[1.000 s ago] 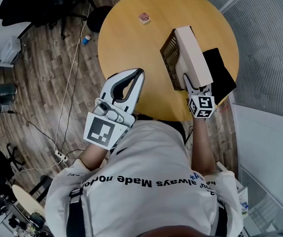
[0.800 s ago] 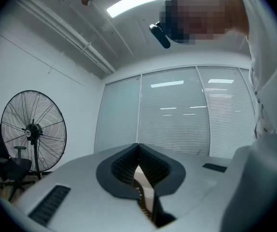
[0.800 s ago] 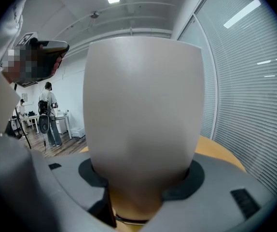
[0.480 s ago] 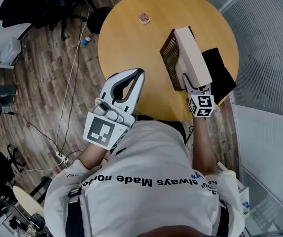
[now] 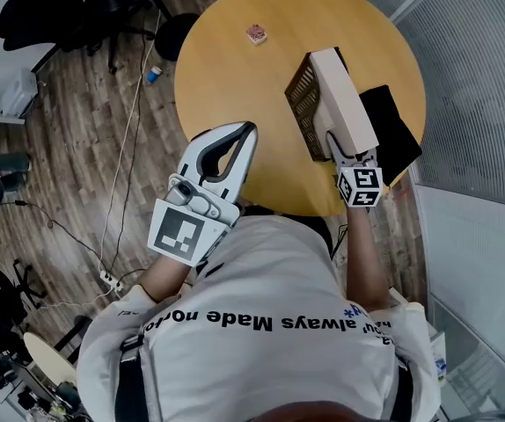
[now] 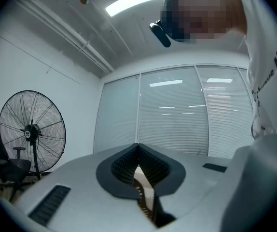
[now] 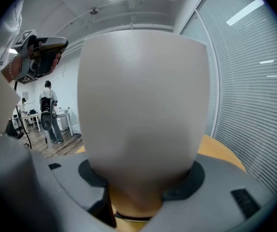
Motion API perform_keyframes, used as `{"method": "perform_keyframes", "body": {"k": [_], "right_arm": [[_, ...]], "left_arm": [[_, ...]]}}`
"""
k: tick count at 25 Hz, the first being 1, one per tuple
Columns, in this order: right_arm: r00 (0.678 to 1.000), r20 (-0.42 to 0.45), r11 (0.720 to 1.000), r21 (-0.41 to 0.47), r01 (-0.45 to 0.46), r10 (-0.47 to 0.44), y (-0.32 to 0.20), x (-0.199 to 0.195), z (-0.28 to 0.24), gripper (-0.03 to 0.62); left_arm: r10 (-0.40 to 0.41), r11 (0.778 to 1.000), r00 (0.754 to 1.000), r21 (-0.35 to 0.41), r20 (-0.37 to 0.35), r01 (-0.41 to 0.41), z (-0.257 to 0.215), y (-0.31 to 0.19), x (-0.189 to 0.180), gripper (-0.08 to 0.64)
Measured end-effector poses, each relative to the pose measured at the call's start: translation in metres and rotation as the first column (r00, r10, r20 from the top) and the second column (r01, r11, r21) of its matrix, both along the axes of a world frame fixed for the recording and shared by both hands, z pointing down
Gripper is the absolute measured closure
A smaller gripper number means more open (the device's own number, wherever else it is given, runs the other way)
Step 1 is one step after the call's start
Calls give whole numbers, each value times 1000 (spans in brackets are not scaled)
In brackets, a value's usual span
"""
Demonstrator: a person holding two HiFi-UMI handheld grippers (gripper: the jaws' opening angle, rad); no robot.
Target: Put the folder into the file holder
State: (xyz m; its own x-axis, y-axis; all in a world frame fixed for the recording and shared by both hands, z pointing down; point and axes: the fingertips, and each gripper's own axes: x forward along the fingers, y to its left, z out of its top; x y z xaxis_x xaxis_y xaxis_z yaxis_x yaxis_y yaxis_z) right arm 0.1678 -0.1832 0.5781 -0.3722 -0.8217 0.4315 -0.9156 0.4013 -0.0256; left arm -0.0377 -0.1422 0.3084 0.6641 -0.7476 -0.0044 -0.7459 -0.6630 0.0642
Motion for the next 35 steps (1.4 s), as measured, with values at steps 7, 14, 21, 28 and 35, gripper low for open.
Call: {"method": "perform_keyframes", "body": {"k": [7,14,21,28,35], "right_arm": [[1000,-7,1000,-7,7,-7,-2,1,3,307],[1000,-13,1000,-15,14,-14,-3,4,5,304],[999,-31,999,-34,7,-8,-1,9,13,287],[999,-32,1000,-12,-18,17,-1,14,-8,261],[999,-3,999,5,-35,35,2,17,-30,250]], "left_arm": [[11,1000,1000,1,9,-11,1,-5,5,535],[11,1000,1000,-1,-4,-11,-2,-8,11,535],[6,1000,1000,-6,-8,-6,4,-7,16,535],[6,1000,1000,9,-6,-5,5,-5,16,535],[-4,1000,1000,0,-22,4,4,-4,15,535]]}}
